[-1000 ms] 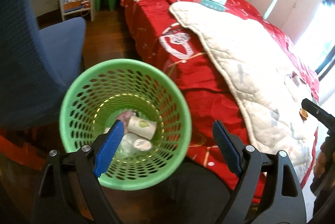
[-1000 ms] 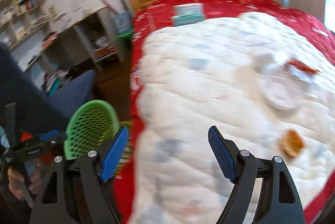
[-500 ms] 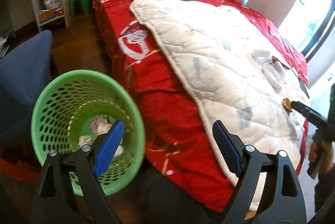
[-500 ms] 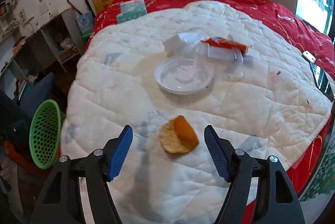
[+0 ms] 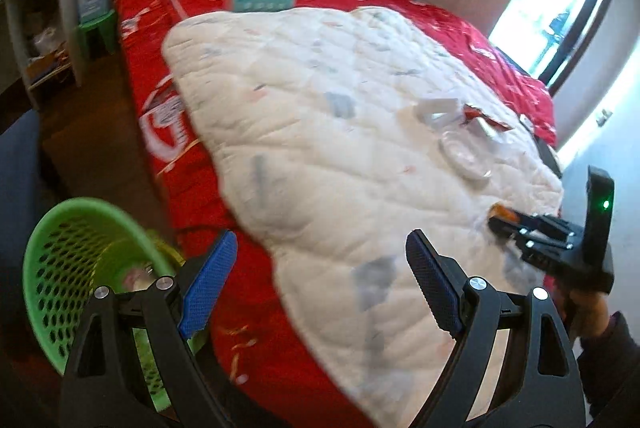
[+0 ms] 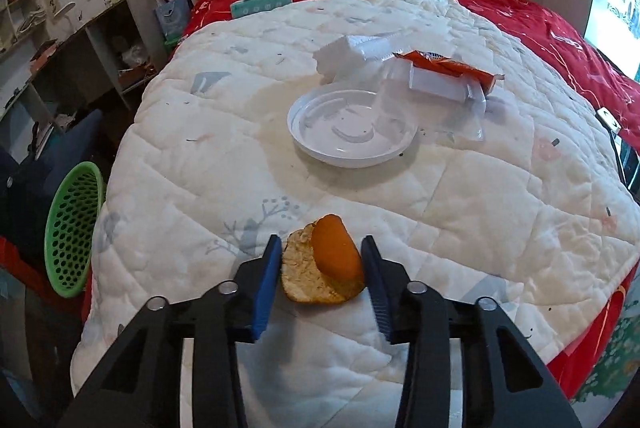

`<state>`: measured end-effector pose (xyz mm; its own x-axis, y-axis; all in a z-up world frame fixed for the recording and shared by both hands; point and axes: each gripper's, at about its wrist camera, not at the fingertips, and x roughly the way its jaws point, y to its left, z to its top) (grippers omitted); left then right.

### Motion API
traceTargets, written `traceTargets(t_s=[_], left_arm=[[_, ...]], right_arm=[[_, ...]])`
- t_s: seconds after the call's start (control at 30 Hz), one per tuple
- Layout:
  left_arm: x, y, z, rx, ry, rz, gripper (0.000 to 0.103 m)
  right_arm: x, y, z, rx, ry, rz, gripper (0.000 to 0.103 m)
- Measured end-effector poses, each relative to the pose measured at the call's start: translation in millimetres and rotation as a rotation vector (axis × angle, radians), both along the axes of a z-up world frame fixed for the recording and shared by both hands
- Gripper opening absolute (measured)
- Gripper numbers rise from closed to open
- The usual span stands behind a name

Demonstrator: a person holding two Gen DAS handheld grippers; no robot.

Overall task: Collect trash
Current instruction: 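Grasp the orange-topped bread bun with the right gripper, then grasp the white plastic plate with the left gripper while the right holds the bun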

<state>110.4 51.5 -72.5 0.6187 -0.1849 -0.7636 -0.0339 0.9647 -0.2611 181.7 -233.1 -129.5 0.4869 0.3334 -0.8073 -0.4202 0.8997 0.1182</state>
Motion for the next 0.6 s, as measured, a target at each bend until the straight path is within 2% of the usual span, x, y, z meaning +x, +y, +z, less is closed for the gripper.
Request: traceTargets(t_s=[0.37, 0.6], left_arm=[[64.1, -86.3, 1.2, 0.011, -0.006, -0.219, 0.082], [104.9, -131.4, -15.9, 0.047, 0.034, -0.358, 0.093]], right_arm=[[-6.8, -25.4, 9.5, 0.068, -0.001, -0.040, 0.034], [-14.7, -47.8, 12.3, 0.104, 0.006, -0.066, 0.034]])
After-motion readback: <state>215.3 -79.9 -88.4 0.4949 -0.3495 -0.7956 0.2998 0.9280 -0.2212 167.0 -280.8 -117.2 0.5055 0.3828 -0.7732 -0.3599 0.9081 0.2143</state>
